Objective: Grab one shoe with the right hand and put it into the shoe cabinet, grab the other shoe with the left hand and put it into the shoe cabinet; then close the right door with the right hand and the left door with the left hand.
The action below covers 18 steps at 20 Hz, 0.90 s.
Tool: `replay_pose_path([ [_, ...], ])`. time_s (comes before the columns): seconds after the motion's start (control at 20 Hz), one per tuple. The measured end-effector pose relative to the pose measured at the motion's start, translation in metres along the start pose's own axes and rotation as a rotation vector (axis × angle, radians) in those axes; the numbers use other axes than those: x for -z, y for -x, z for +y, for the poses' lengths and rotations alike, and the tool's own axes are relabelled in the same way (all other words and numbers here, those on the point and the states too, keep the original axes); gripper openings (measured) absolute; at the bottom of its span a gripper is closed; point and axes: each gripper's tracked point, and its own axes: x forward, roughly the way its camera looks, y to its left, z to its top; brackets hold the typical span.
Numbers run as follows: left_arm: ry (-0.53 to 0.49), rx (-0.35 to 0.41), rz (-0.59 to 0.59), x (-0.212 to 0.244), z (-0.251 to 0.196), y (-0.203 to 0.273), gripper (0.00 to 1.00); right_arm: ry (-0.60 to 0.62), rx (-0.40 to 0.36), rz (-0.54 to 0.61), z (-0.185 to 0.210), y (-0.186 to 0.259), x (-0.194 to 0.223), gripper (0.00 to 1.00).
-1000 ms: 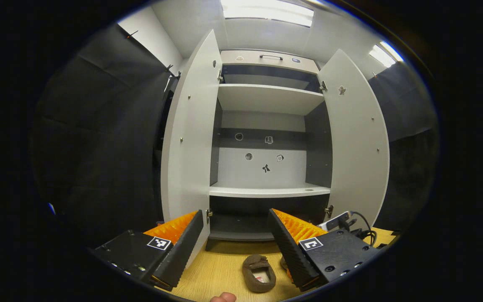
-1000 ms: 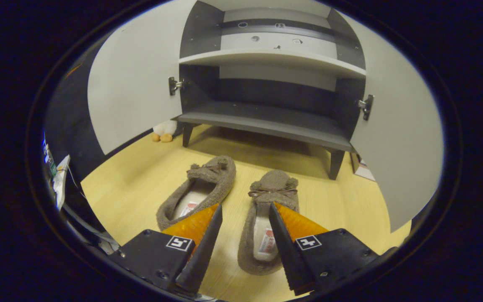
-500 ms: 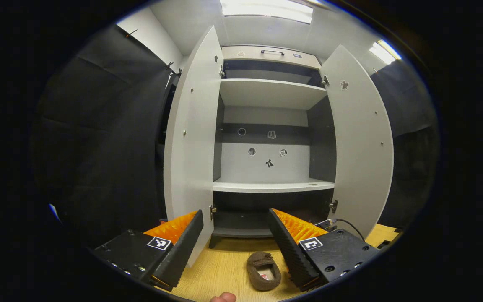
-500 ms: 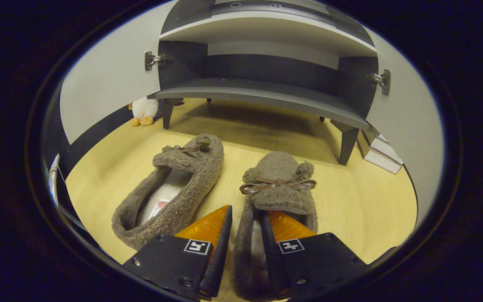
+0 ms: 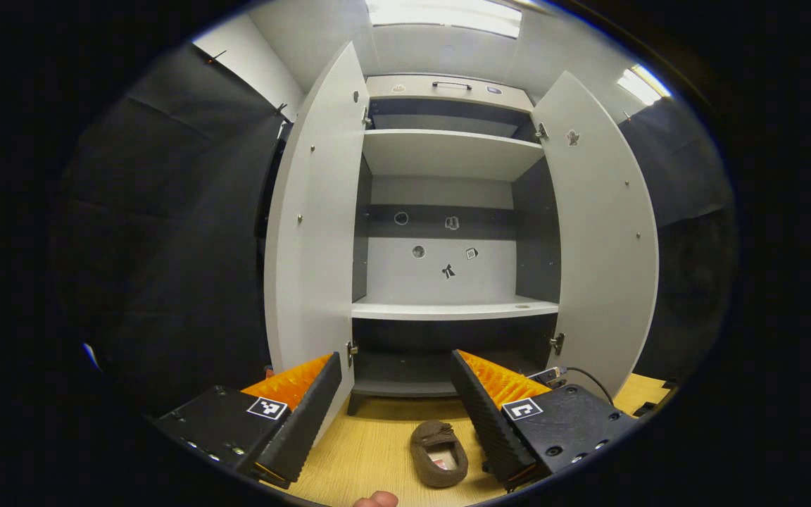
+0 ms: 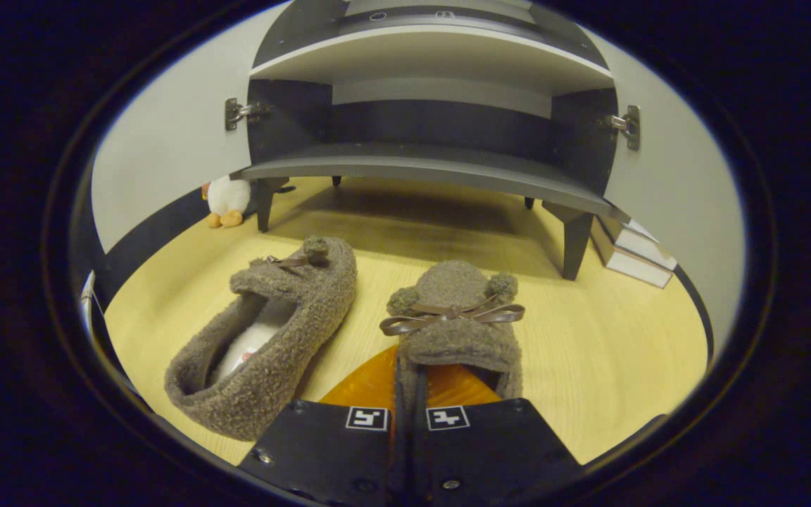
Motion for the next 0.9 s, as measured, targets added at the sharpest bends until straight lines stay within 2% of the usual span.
replay_pose_path([
  [0.25, -0.024, 0.0, 0.006, 0.0, -0.003, 0.005, 0.95, 0.052, -0.007, -0.119, -0.01, 0.029, -0.036, 0.07],
  [0.55, -0.026, 0.035, -0.011, -0.001, -0.018, 0.008, 0.95, 0.072, -0.031, -0.264, -0.013, 0.102, -0.093, 0.07],
  [0.9, -0.025, 0.07, -0.033, -0.004, -0.034, 0.008, 0.95, 0.067, -0.031, -0.439, -0.017, 0.184, -0.207, 0.06],
])
